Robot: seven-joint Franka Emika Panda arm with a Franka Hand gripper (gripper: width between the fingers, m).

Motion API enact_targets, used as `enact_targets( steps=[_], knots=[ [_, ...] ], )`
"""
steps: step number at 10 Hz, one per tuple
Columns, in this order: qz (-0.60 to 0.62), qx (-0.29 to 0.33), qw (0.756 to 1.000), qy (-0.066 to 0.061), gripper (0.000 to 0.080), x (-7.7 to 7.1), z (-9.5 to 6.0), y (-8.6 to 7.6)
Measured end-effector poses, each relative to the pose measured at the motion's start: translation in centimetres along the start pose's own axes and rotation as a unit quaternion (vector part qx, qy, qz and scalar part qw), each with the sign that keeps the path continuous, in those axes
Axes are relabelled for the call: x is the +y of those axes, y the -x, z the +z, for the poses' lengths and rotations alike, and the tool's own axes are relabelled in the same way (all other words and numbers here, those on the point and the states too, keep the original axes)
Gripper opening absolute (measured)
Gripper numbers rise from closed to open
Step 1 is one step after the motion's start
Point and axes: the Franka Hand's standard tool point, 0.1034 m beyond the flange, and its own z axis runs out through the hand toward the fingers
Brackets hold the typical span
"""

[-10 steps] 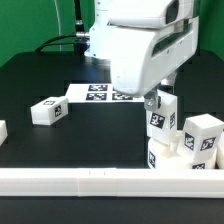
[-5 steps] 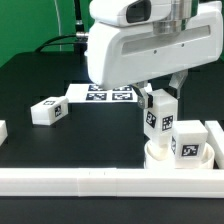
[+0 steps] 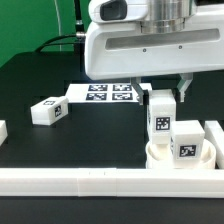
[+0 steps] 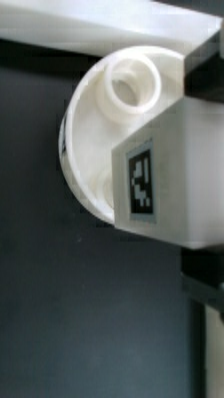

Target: Assemble stool

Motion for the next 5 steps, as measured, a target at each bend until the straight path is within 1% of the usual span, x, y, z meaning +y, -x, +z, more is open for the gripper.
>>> enact_targets(
  steps=[1, 2, 5],
  knots=[
    [0.021, 0.000, 1.000, 0.000, 0.0338, -0.06, 0.00, 0.01],
    [0.070, 0.000, 0.998, 0.000, 0.0338, -0.25, 0.01, 0.04],
    [0.197, -0.001, 0.980, -0.001, 0.0338, -0.75, 0.04, 0.11]
  ],
)
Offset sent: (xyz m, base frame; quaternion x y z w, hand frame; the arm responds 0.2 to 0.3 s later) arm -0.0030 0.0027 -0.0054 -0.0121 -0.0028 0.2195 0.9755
